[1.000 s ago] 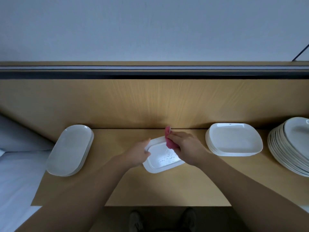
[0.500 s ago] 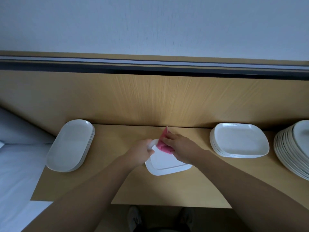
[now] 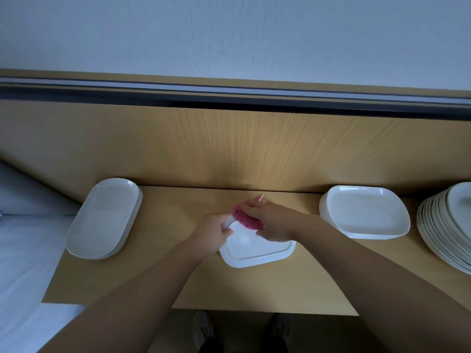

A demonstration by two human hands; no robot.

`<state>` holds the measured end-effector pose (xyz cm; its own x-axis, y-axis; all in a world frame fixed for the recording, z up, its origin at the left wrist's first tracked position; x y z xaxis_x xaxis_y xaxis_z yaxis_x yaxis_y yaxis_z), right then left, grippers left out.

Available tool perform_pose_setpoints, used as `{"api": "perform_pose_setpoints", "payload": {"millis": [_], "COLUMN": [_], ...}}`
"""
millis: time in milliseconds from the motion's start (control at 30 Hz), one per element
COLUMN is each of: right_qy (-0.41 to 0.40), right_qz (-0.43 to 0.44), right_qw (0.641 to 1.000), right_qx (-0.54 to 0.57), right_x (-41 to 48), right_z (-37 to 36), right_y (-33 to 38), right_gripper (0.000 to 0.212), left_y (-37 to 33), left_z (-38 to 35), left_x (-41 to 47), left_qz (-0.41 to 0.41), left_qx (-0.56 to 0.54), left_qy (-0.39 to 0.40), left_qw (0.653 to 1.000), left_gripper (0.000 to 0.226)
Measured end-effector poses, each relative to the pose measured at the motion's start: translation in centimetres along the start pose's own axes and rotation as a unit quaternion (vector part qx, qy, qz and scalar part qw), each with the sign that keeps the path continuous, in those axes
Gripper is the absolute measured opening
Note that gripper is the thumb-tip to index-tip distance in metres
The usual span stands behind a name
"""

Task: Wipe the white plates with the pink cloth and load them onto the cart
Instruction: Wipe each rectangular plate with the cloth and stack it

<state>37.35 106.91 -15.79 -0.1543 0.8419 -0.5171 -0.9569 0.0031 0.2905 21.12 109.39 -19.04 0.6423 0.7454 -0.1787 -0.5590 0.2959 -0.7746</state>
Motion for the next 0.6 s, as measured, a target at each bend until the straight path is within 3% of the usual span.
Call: {"api": "perform_pose_setpoints", "payload": {"millis": [67,133,333,600], "right_qy": [-0.057,-0.109,-0.129,-0.13], "right_qz": [0.013,0.023,0.054,0.01], "right_qw": [0.998,0.99,0.99,0.99], "right_qx": [-0.029,-0.088,0.01,0.053], "right_x": [0.5,1.1,1.9,0.9], "right_z": [-0.1,-0.9,-3.6,-4.0], "right_y": [0.0,-0.1,-0.2,-3.8], "right_gripper": [0.055,0.05,0.045,0.053], "left_y": [0.0,0.1,0.2,0.4], "left_z": [-0.3,-0.5,-0.5,-0.9], "left_x": [-0.1,-0.1,-0.1,0.1], "left_qz": [-0.001,0.003,0.017,0.057], "left_qx": [0.005,0.011,0.019,0.043], "left_qy": [0.002,0.002,-0.018,-0.007], "left_qw": [1.0,1.0,1.0,0.997], "left_gripper": [0.018,0.014,0.011,0.011]}}
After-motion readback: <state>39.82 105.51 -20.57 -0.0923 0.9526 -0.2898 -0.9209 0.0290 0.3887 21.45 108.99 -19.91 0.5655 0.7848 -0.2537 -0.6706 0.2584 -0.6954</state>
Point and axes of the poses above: each hand's wrist, its own x-axis towards the middle knuckle, its own z-axis out of the back of the hand, y = z × x, the point moved 4 cm from there along x, towards the middle knuckle, and after that the axes turned 15 degrees about -z, right-handed, at the moved point
